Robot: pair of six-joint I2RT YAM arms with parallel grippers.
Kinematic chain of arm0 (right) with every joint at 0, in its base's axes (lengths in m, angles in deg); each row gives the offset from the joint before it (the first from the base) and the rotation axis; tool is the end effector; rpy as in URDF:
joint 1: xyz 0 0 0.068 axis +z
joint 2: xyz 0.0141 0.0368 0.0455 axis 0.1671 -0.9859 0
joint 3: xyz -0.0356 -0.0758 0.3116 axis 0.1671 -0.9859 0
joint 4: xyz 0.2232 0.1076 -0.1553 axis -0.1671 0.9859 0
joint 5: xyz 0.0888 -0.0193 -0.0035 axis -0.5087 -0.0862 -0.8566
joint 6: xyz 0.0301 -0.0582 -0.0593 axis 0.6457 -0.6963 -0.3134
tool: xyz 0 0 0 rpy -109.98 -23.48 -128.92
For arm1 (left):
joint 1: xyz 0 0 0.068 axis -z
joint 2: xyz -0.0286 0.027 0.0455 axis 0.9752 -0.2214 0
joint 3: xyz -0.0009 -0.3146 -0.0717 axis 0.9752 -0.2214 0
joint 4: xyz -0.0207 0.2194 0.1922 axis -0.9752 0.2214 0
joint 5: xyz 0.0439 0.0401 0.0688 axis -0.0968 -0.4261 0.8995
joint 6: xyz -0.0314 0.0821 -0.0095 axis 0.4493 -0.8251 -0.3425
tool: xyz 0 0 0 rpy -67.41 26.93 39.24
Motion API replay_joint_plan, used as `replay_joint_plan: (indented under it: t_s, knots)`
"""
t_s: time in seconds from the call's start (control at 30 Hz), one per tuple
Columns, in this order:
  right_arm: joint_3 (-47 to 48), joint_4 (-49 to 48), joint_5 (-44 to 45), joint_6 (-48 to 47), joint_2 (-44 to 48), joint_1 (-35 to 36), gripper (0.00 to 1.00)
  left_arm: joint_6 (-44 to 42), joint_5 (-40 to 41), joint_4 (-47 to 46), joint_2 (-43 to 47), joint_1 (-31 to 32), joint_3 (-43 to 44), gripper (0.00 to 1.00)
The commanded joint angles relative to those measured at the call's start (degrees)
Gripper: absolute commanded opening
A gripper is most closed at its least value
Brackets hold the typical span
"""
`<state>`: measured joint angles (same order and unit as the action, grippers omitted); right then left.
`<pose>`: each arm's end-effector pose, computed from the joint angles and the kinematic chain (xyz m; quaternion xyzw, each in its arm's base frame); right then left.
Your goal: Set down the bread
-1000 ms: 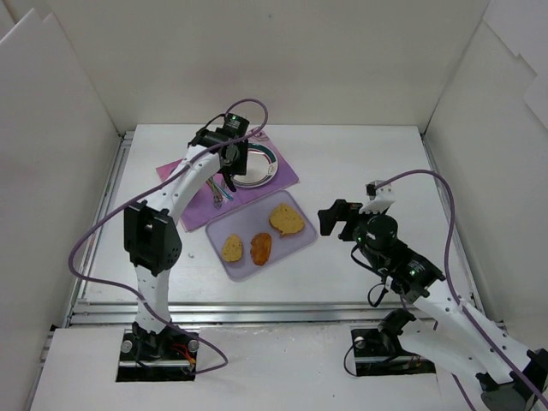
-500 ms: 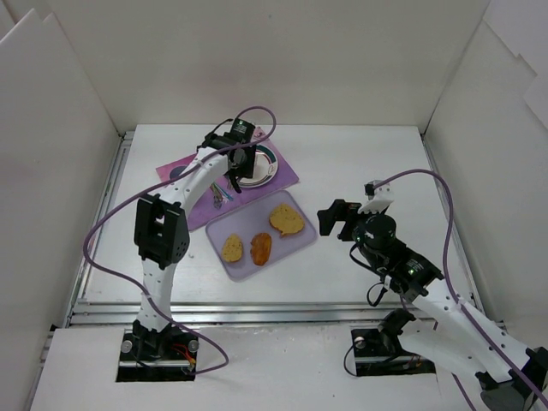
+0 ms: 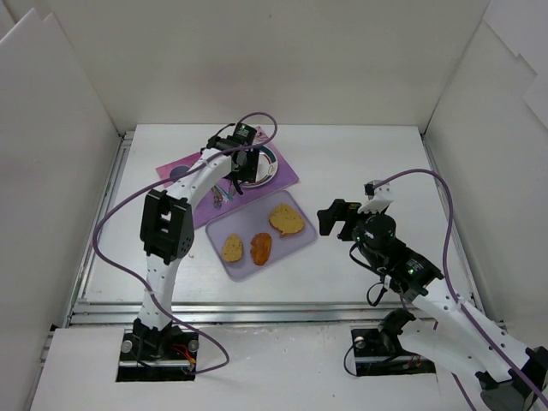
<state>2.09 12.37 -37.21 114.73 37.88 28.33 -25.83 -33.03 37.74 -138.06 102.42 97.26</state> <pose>0.1884 0.1206 0.3550 0.0130 0.7273 0.2742 0.6290 0.5251 -0.2392 0.2598 0.0399 0.9455 -0.0783 0.3134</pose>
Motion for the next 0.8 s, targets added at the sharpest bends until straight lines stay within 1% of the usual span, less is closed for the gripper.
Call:
replay_joint_plan:
  t_s: [0.0, 0.2, 0.53, 0.67, 0.77]
  knots:
    - [2.01, -2.97, 0.69, 0.26, -0.46, 0.19, 0.98, -0.46, 0.28, -2.2, 3.11, -0.51, 3.3, 0.54]
    - [2.1, -3.14, 0.6, 0.26, -1.34, 0.28, 0.98, -0.46, 0.37, -1.41, 5.48, -0.51, 3.39, 0.55]
    - [2.1, -3.14, 0.51, 0.26, -1.96, 0.19, 0.98, 0.5, -1.21, -0.1, 14.08, -0.51, 1.36, 0.55]
    - [2.1, -3.23, 0.6, 0.26, -1.95, 0.1, 0.98, 1.21, 1.06, 2.62, 17.16, -0.51, 1.1, 0.53]
    - [2.19, -3.14, 0.07, 0.34, -1.96, 0.28, 0.98, 2.52, 6.33, 5.87, 20.76, -0.51, -0.3, 0.49]
